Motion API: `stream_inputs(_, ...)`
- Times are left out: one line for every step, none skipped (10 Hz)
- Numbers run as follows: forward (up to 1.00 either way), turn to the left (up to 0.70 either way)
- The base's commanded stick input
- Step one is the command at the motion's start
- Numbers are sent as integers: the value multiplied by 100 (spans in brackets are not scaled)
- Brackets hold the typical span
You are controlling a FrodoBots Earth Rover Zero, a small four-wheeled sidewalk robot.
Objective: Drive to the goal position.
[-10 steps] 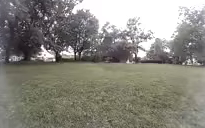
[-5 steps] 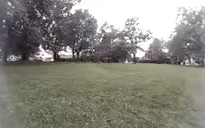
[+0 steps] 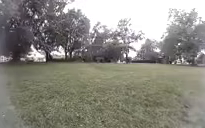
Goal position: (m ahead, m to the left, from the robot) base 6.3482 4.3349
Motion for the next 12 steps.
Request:
stream_inputs(8, 0)
stream_inputs(70, 0)
stream_inputs(70, 0)
stream_inputs(70, 0)
stream_inputs(70, 0)
stream_inputs(70, 0)
stream_inputs(70, 0)
stream_inputs(70, 0)
stream_inputs(70, 0)
stream_inputs(70, 0)
stream_inputs(70, 0)
stream_inputs(70, 0)
